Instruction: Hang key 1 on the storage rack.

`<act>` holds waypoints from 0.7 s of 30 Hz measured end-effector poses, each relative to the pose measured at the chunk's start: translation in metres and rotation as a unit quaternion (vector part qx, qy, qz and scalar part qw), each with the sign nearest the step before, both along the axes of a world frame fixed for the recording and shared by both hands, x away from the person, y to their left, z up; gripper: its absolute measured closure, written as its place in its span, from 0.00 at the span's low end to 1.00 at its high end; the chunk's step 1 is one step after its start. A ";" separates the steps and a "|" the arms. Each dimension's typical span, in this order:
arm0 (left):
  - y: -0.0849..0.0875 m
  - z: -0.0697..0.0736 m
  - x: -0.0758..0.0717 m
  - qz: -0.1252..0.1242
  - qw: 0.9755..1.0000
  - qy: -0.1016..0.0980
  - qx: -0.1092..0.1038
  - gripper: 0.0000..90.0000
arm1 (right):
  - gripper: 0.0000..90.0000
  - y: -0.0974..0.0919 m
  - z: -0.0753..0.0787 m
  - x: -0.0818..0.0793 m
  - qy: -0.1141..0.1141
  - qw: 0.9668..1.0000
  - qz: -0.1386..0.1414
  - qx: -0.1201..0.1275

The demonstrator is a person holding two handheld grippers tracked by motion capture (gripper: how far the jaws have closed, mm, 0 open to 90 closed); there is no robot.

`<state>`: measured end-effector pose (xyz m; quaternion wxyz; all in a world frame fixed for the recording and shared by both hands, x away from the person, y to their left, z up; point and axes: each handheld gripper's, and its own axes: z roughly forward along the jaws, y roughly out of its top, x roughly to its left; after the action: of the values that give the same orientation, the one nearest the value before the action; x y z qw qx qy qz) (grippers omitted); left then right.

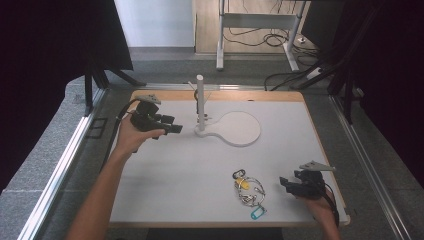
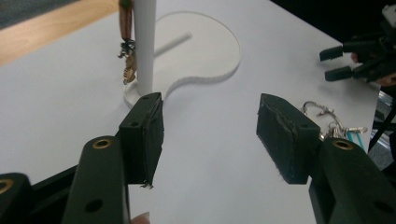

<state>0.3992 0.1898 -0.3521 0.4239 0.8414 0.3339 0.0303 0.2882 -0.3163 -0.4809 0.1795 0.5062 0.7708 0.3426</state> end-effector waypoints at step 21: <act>0.001 -0.077 -0.063 0.006 1.000 0.006 0.023 0.46 | 0.36 0.006 -0.001 0.000 -0.003 1.000 0.009 0.001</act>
<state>0.3361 0.1908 -0.4295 0.4024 0.8491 0.3404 0.0354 0.2887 -0.3103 -0.4816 0.1783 0.4980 0.7748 0.3462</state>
